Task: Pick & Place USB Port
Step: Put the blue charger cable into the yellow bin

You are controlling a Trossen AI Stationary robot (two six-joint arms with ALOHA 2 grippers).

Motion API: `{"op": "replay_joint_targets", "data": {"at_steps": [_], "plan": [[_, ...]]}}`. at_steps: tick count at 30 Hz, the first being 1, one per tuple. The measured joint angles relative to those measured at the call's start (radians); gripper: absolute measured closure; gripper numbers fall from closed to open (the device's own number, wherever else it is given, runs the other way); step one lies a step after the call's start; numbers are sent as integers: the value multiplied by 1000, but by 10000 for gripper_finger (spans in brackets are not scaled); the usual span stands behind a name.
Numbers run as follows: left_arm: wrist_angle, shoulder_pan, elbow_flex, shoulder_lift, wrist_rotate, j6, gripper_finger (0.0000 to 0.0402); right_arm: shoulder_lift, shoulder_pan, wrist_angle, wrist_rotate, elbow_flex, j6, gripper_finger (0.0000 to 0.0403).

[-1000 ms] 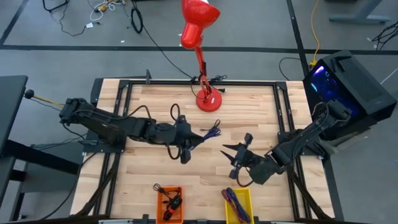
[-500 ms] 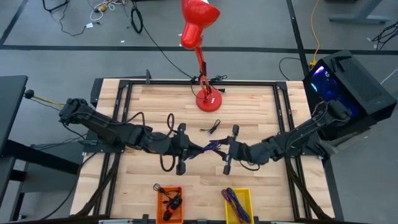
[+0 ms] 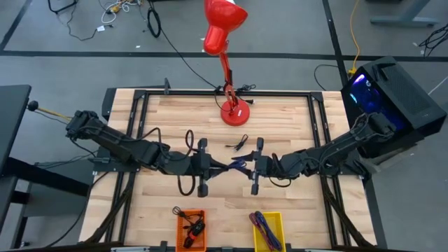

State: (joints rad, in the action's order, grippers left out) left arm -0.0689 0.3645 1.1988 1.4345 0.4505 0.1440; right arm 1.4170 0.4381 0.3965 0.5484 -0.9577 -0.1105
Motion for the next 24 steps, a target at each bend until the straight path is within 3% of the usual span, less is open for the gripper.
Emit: {"op": "replay_joint_targets", "data": {"at_steps": [24], "plan": [[-43,-13,-2,-10,51,-56,379,-1,1,-50,-19,-1,54,289]]}}
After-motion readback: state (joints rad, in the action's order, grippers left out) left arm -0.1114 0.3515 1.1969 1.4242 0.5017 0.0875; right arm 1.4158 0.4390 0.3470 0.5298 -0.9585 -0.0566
